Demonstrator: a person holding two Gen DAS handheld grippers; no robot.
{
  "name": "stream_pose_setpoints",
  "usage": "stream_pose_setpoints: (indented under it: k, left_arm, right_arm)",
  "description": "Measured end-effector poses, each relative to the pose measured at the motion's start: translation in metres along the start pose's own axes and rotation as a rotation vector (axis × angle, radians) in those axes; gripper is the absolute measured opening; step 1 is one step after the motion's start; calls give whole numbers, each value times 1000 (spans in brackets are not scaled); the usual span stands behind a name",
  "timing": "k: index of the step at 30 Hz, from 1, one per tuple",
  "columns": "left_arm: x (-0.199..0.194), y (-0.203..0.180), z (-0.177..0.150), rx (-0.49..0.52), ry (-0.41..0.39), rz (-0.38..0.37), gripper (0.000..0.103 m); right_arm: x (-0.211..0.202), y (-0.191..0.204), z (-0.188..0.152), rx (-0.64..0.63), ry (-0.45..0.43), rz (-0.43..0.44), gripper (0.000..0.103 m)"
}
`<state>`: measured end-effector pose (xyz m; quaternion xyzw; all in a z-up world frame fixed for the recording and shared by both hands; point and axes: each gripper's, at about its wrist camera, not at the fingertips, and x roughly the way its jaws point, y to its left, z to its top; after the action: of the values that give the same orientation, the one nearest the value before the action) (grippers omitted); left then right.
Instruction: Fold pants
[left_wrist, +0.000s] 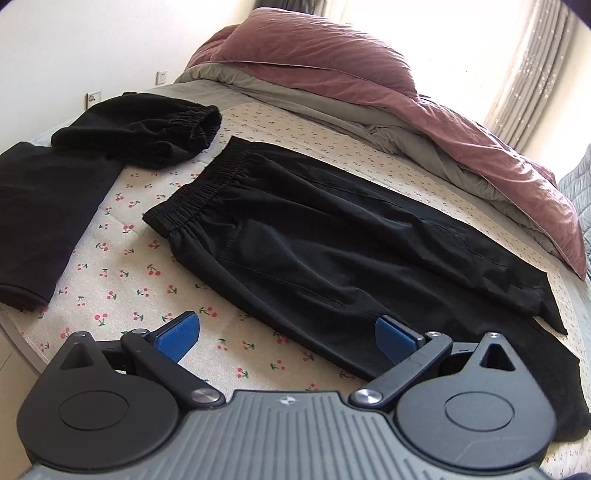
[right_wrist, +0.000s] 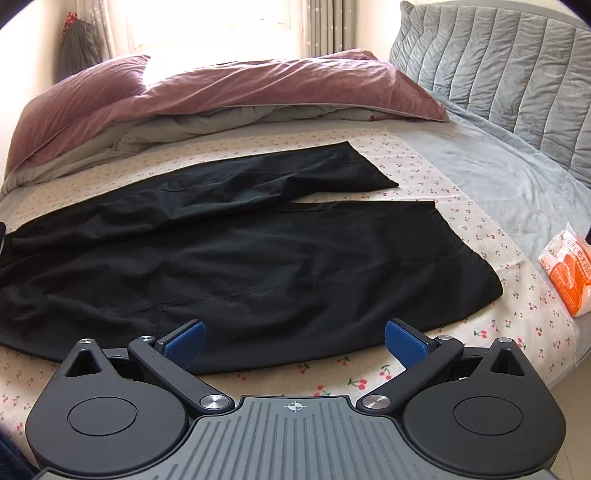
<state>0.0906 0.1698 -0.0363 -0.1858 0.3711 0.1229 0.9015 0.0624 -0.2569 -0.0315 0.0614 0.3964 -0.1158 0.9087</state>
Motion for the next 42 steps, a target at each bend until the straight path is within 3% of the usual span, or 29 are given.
stream_pose_setpoints:
  k: [7, 9, 11, 16, 19, 21, 25, 27, 28, 30, 40, 41, 42]
  left_arm:
    - [36, 76, 30, -165, 56, 98, 93]
    - [44, 88, 37, -184, 70, 104, 93]
    - [55, 99, 45, -207, 103, 84, 93]
    - [84, 108, 54, -162, 145, 103, 93]
    - [104, 111, 54, -186, 185, 78, 93]
    - [115, 110, 53, -203, 180, 61, 93]
    - [126, 99, 55, -188, 135, 83, 91]
    - [124, 94, 57, -192, 104, 74, 78]
    - [123, 92, 58, -192, 95, 55, 64]
    - [123, 91, 59, -203, 107, 32, 53]
    - [128, 98, 61, -295, 72, 39, 49]
    - [130, 96, 61, -298, 65, 49, 44]
    - [132, 94, 62, -295, 60, 64, 35]
  right_arm:
    - [43, -99, 11, 245, 64, -105, 103]
    - [58, -128, 14, 374, 137, -26, 103]
    - [67, -148, 15, 454, 139, 38, 103]
    - [95, -191, 17, 545, 176, -65, 102]
    - [118, -206, 11, 582, 225, -113, 99]
    - [128, -216, 3, 659, 262, -34, 83]
    - [137, -220, 2, 680, 245, -22, 80]
    - [142, -219, 5, 659, 239, -41, 71]
    - [144, -218, 7, 649, 227, -57, 65]
    - [146, -218, 9, 640, 215, -96, 34]
    - [152, -221, 10, 662, 153, -76, 27]
    - [153, -220, 10, 657, 148, -75, 18]
    - [155, -221, 10, 661, 139, -48, 1]
